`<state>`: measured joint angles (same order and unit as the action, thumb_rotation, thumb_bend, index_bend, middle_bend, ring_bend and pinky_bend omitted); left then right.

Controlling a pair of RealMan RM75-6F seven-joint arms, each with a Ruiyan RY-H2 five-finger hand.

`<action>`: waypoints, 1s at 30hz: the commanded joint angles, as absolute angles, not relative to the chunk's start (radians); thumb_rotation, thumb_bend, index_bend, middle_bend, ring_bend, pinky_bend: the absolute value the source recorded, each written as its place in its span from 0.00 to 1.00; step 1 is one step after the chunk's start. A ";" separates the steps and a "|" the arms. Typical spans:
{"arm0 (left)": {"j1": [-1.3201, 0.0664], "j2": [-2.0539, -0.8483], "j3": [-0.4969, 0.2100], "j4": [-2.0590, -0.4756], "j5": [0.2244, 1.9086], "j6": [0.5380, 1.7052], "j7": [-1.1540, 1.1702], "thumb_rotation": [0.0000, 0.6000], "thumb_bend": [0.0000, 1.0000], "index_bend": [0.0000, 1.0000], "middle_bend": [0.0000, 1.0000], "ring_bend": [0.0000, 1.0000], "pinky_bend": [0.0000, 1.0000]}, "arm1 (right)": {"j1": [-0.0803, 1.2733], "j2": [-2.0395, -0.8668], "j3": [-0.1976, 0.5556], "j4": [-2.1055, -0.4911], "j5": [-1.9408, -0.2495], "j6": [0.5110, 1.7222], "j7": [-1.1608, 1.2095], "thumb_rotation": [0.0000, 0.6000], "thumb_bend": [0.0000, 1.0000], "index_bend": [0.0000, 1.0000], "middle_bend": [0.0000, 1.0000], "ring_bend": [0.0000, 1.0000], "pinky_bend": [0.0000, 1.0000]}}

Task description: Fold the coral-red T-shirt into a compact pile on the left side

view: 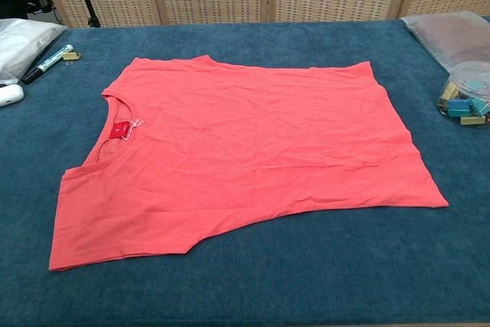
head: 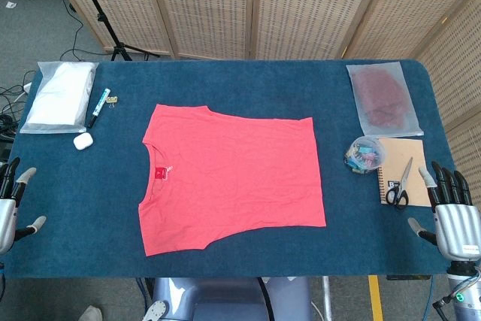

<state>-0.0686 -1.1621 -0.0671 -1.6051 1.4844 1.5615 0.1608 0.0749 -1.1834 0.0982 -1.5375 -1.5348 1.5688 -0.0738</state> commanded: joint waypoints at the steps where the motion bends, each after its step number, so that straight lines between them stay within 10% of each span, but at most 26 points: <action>1: -0.065 -1.161 -0.068 -1.610 1.486 1.569 0.162 1.00 0.00 0.00 0.00 0.00 0.00 | 0.078 -1.185 0.092 -1.531 -1.537 1.560 -0.078 1.00 0.00 0.02 0.00 0.00 0.00; 13: -0.067 -1.141 -0.085 -1.624 1.463 1.559 0.114 1.00 0.00 0.00 0.00 0.00 0.00 | 0.184 -1.167 -0.010 -1.490 -1.662 1.351 0.147 1.00 0.00 0.20 0.00 0.00 0.00; 30: -0.073 -1.154 -0.089 -1.617 1.451 1.547 0.138 1.00 0.00 0.00 0.00 0.00 0.00 | 0.301 -1.429 -0.009 -1.290 -1.621 1.158 0.060 1.00 0.16 0.35 0.00 0.00 0.00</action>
